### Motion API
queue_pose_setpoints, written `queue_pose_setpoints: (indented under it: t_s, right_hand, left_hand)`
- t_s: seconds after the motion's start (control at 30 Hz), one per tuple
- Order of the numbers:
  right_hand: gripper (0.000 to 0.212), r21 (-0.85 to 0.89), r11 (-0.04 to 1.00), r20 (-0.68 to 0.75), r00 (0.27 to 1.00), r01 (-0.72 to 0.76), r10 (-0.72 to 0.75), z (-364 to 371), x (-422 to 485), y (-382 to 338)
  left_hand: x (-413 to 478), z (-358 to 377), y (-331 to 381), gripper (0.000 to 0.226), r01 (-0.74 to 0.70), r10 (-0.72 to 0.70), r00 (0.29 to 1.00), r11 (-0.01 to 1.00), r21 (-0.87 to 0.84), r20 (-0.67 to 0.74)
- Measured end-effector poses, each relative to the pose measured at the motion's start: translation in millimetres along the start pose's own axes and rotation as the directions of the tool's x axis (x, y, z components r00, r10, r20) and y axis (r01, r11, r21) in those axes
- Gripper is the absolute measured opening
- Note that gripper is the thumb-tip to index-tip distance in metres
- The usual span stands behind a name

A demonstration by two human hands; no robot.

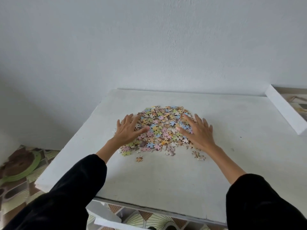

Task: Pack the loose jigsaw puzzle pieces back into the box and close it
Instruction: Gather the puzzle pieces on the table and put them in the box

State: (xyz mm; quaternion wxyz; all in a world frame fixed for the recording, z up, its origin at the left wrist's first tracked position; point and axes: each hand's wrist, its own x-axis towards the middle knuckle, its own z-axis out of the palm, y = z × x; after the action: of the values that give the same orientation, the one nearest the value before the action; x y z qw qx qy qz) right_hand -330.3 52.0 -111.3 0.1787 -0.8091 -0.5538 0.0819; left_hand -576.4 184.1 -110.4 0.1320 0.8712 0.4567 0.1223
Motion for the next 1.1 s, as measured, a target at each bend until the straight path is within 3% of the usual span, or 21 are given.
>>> queue_pose_setpoints:
  t_s: [0.27, 0.4, 0.47, 0.63, 0.73, 0.83, 0.97, 1.1]
  right_hand:
    - [0.121, -0.077, 0.992, 0.095, 0.991, 0.097, -0.09, 7.8, -6.4, -6.8]
    - [0.118, -0.117, 0.978, 0.033, 0.985, 0.174, -0.171, 5.7, -8.7, -6.0]
    - [0.106, -0.11, 0.972, 0.005, 0.978, 0.21, -0.21, 3.8, -9.0, -7.8]
    - [0.045, -0.041, 0.967, -0.09, 0.963, 0.251, -0.254, 7.7, 2.5, -7.2]
    - [0.027, 0.031, 0.963, -0.186, 0.948, 0.269, -0.259, 6.0, 4.3, -9.5]
    - [0.022, 0.083, 0.947, -0.233, 0.93, 0.31, -0.284, 2.6, 5.1, -11.1]
    - [0.028, 0.272, 0.916, -0.185, 0.95, 0.295, -0.251, -8.5, 7.3, -11.6]
    - [0.031, 0.386, 0.882, -0.201, 0.958, 0.27, -0.205, -20.4, 9.3, -13.3]
  left_hand:
    - [7.5, 7.2, 12.9, 0.125, -0.106, 0.093, 0.988, 0.989, 0.105, 0.122]
    - [6.9, 8.3, 11.1, 0.113, -0.182, 0.17, 0.982, 0.968, 0.171, 0.083]
    - [7.3, 7.6, 11.0, 0.104, -0.218, 0.217, 0.976, 0.962, 0.161, 0.025]
    - [11.8, 9.2, 13.4, 0.071, -0.377, 0.38, 0.925, 0.918, 0.126, 0.003]
    - [15.5, 10.1, 16.4, 0.044, -0.456, 0.462, 0.886, 0.885, 0.088, -0.05]
    - [18.6, 8.7, 18.9, 0.045, -0.504, 0.505, 0.859, 0.863, 0.032, -0.087]
    - [20.6, 6.1, 20.4, 0.047, -0.524, 0.516, 0.847, 0.851, -0.034, -0.124]
    - [27.1, -2.3, 32.3, 0.04, -0.603, 0.582, 0.792, 0.793, -0.088, -0.184]
